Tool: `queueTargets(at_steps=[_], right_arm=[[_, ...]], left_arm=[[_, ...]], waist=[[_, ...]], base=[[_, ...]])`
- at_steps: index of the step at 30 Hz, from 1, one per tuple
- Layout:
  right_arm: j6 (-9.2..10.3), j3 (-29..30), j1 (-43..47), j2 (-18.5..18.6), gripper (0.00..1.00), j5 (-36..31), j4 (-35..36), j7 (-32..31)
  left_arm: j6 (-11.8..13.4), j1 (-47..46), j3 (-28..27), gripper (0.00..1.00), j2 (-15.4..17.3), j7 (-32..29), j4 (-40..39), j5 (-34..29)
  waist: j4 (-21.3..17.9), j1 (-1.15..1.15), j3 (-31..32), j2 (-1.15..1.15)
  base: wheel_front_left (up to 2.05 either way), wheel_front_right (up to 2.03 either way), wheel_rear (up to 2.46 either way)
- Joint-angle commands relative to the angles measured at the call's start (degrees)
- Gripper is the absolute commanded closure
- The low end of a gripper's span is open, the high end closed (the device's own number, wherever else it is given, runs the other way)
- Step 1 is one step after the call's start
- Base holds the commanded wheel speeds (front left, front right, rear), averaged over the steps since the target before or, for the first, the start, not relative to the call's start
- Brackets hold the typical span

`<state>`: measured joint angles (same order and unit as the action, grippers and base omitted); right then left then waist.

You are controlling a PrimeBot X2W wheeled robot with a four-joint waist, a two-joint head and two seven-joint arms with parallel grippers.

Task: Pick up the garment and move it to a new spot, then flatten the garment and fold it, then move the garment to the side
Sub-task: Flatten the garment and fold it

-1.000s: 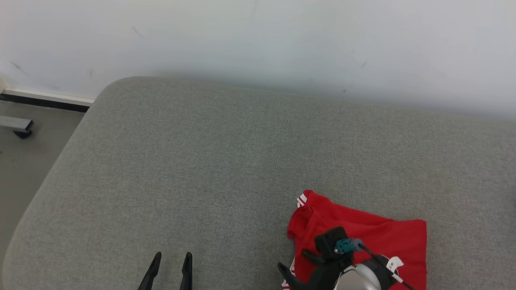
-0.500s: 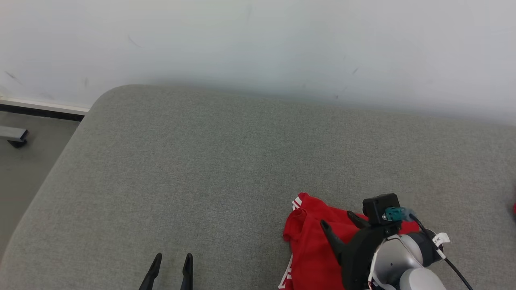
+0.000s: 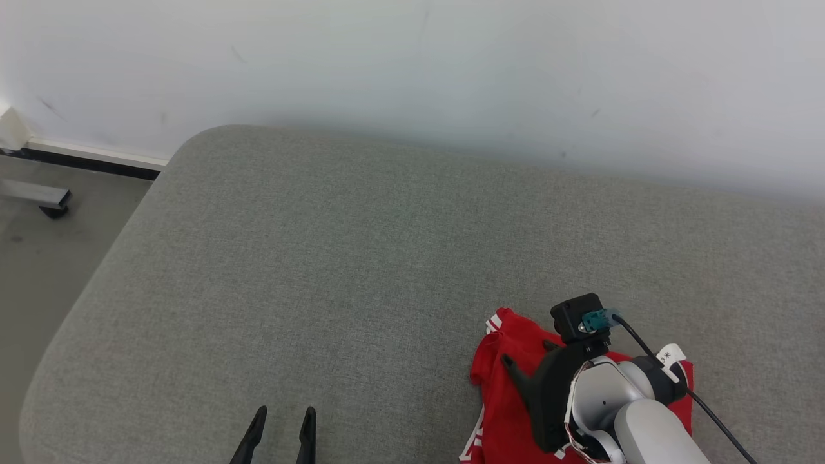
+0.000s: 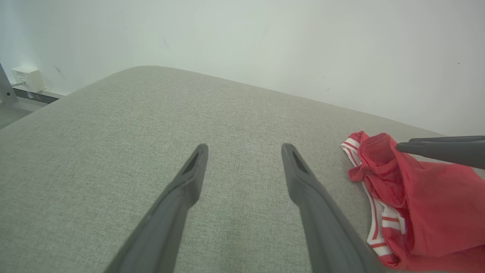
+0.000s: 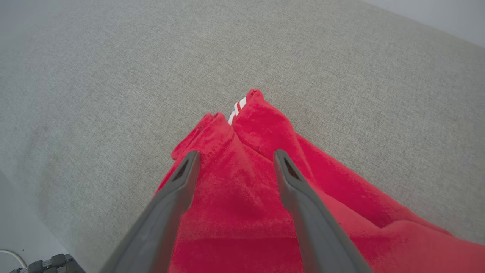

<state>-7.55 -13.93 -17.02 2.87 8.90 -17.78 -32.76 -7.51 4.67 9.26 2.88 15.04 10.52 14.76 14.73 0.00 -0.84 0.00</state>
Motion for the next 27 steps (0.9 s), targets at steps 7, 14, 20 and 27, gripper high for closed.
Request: queueTargets(at_steps=[7, 14, 20, 27], right_arm=[[0.16, -0.67, -2.85, 0.03, 0.21, -0.61, -4.27, 1.31], [0.16, -0.77, -4.61, 0.03, 1.00, -0.67, -6.36, 3.05], [0.16, 0.77, -6.73, 0.02, 1.00, -1.18, -8.59, 5.58], [0.16, 3.76, -9.00, 0.03, 1.00, -3.04, -14.06, 9.74]], left_arm=[[0.07, -0.01, 0.26, 0.00, 0.01, 0.16, -0.57, 0.99], [0.07, -0.70, 0.20, 0.00, 0.01, 0.16, -0.68, 1.13], [0.07, -1.34, 0.37, 0.00, 0.01, 0.15, -0.59, 1.28], [0.07, -1.86, 0.92, 0.00, 0.00, 0.16, -0.36, 1.58]], waist=[[0.76, 0.00, -0.72, 0.00], [0.75, 0.00, -1.48, 0.00], [0.98, 0.00, -2.21, 0.00], [1.97, 0.00, -3.02, 0.00]], base=[[0.00, 0.00, 0.00], [0.00, 0.00, 0.00], [0.00, 0.00, 0.00], [0.00, 0.00, 0.00]])
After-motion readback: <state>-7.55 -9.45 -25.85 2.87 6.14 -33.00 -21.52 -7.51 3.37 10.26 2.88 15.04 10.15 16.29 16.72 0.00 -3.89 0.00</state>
